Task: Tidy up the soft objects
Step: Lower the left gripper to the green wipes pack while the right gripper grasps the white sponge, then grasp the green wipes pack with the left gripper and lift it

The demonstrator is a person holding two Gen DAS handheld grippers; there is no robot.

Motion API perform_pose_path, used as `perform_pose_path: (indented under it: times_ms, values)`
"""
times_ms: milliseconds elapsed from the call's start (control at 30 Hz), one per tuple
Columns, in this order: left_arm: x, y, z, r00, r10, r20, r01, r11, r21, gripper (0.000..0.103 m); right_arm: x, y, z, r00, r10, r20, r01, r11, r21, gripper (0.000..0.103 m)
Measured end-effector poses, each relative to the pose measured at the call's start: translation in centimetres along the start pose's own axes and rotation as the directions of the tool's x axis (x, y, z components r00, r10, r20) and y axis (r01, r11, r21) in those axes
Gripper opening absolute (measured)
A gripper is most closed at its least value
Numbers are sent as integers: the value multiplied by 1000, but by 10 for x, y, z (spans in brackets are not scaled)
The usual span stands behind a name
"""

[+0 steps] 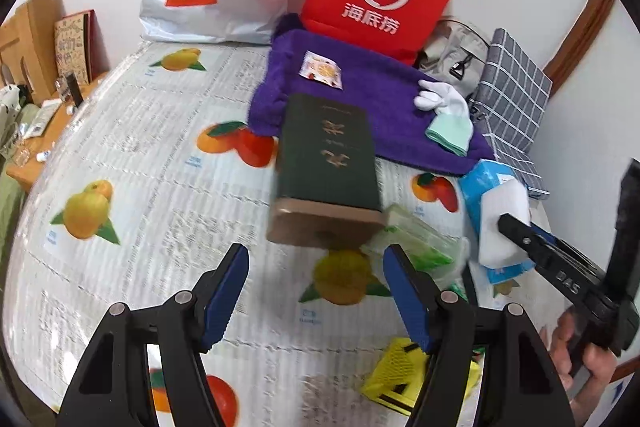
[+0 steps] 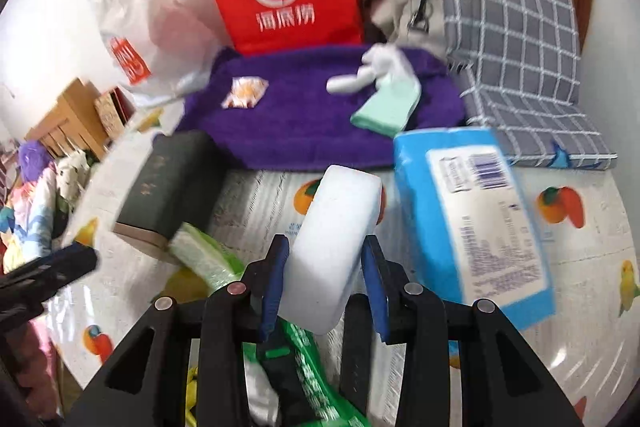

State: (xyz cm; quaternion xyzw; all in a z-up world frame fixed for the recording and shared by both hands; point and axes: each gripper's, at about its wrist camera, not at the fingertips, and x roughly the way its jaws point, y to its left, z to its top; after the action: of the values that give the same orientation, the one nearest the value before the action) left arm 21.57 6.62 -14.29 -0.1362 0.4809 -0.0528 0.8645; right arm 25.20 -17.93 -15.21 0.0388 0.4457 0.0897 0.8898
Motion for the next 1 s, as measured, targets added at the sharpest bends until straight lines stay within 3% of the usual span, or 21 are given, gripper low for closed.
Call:
perform_pose_path:
  times_ms: [200, 367, 567, 800, 1000]
  values:
    - [12, -24, -6, 998, -52, -46, 49, 997, -57, 68, -42, -19, -15, 999, 8, 36, -6, 999, -37, 38]
    - [26, -43, -7, 993, -91, -80, 83, 991, -106, 68, -62, -48, -47, 999, 43, 26, -41, 998, -54, 38]
    - [41, -62, -4, 995, -44, -85, 33, 991, -131, 68, -74, -79, -84, 998, 56, -3, -56, 996, -71, 38]
    - [65, -69, 3, 993, -52, -108, 29, 978, -207, 68, -58, -103, -110, 998, -22, -57, 17, 996, -86, 39]
    - [97, -77, 4, 980, -35, -196, -14, 970, -243, 66, -51, -110, -116, 999, 13, -47, -17, 997, -80, 42]
